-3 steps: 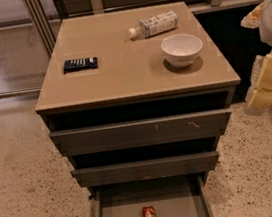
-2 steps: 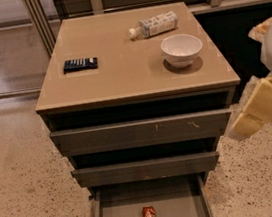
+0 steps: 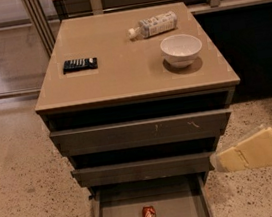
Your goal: Pick coke can from bottom drawer and place on counter
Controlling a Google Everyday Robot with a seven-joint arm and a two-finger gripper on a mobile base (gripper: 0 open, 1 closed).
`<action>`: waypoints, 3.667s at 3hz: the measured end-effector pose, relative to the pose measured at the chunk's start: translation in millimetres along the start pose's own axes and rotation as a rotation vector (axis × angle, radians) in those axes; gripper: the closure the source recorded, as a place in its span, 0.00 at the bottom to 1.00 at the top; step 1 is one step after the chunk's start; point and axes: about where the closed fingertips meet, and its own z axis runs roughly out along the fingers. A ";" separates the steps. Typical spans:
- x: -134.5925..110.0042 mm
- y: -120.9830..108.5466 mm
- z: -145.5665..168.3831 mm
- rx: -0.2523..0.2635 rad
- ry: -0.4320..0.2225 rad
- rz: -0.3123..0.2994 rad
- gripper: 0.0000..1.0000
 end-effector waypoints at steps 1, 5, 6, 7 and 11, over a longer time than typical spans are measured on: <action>-0.1 0.5 0.3 0.000 -0.001 0.001 0.00; 3.1 -58.0 171.0 -0.034 0.002 0.483 0.00; 1.3 -54.3 187.0 -0.062 0.034 0.595 0.00; 2.3 -53.2 188.9 -0.068 0.036 0.599 0.00; 54.2 87.2 312.3 -0.452 0.300 0.646 0.00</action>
Offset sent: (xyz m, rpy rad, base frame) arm 0.0123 -0.0521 -0.0070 0.2709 -0.1376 -0.4383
